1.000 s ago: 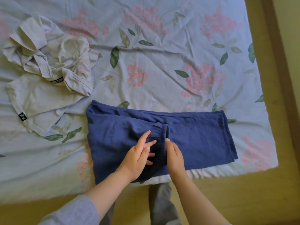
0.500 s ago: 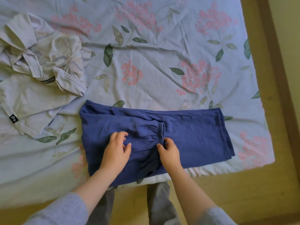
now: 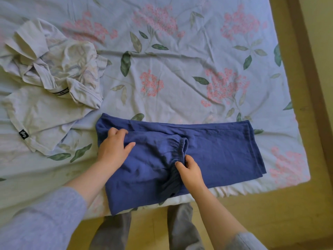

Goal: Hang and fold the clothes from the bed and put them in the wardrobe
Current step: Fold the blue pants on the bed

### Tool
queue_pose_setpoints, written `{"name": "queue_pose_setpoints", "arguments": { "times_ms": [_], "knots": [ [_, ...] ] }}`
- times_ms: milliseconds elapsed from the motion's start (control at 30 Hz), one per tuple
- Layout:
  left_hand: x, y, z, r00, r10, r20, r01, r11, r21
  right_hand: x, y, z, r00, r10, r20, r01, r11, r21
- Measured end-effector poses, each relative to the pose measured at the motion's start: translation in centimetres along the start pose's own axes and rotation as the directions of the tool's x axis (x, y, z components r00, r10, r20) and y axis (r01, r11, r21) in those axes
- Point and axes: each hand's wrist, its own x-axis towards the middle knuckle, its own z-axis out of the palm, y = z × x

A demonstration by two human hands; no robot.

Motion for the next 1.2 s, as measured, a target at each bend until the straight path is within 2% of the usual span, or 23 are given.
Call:
{"name": "queue_pose_setpoints", "arguments": {
  "times_ms": [67, 167, 233, 300, 367, 433, 467, 533, 600, 700, 767, 900, 1000, 1100, 1200],
  "knots": [
    [0.4, -1.1, -1.0, 0.999, -0.006, 0.041, 0.004, 0.998, 0.057, -0.3, -0.1, 0.6, 0.998, -0.025, -0.056, 0.025, 1.000, -0.002],
    [1.0, -2.0, -2.2, 0.999, 0.045, 0.004, -0.045, 0.998, -0.036, -0.2, -0.6, 1.2, 0.985, -0.043, -0.166, 0.050, 0.998, 0.041],
    [1.7, -2.6, -2.8, 0.997, 0.081, -0.009, -0.082, 0.990, -0.114, 0.0, -0.9, 1.4, 0.995, 0.013, -0.102, -0.004, 0.996, 0.088],
    [2.2, -3.4, -3.7, 0.994, 0.098, 0.043, -0.087, 0.975, -0.205, -0.2, -1.0, 1.6, 0.998, 0.064, 0.020, -0.066, 0.992, 0.105],
    [2.6, -4.1, -4.4, 0.975, 0.153, 0.161, -0.129, 0.980, -0.153, -0.6, -0.9, 1.9, 0.995, 0.080, 0.060, -0.087, 0.990, 0.114],
    [3.0, -4.1, -4.0, 0.940, 0.207, 0.273, -0.212, 0.977, -0.012, -1.0, -0.9, 2.1, 0.997, 0.074, -0.019, -0.071, 0.987, 0.143],
    [3.1, -3.9, -3.6, 0.937, 0.223, 0.269, -0.239, 0.971, 0.027, -1.0, -0.9, 2.1, 0.994, 0.065, -0.085, -0.052, 0.987, 0.150],
    [3.3, -3.1, -3.1, 0.949, 0.252, 0.192, -0.255, 0.967, -0.006, -1.0, -1.3, 1.9, 0.979, 0.030, -0.202, 0.003, 0.987, 0.159],
    [3.9, -3.1, -3.0, 0.955, 0.215, 0.203, -0.213, 0.976, -0.033, -1.1, -1.8, 1.9, 0.960, -0.036, -0.276, 0.069, 0.991, 0.111],
    [4.6, -3.9, -3.4, 0.923, 0.200, 0.330, -0.210, 0.978, -0.007, -1.3, -2.1, 2.0, 0.954, -0.077, -0.288, 0.101, 0.992, 0.069],
    [5.3, -5.0, -4.6, 0.910, 0.213, 0.355, -0.229, 0.973, 0.004, -1.3, -2.1, 2.3, 0.966, -0.063, -0.250, 0.081, 0.995, 0.060],
    [6.7, -6.7, -7.0, 0.921, 0.179, 0.347, -0.228, 0.968, 0.107, -1.0, -1.7, 3.4, 0.986, -0.068, -0.151, 0.062, 0.997, -0.044],
    [6.6, -6.6, -6.6, 0.922, 0.147, 0.358, -0.216, 0.963, 0.161, -0.7, -1.3, 4.2, 0.978, -0.045, -0.204, 0.041, 0.999, -0.026],
    [5.6, -6.6, -5.4, 0.962, 0.123, 0.244, -0.190, 0.942, 0.276, -0.3, -1.4, 5.0, 0.964, -0.039, -0.263, 0.044, 0.999, 0.012],
    [4.0, -6.1, -4.5, 0.986, 0.127, 0.104, -0.155, 0.932, 0.329, 0.1, -1.8, 4.9, 0.959, -0.068, -0.274, 0.061, 0.998, -0.035]
  ]
}}
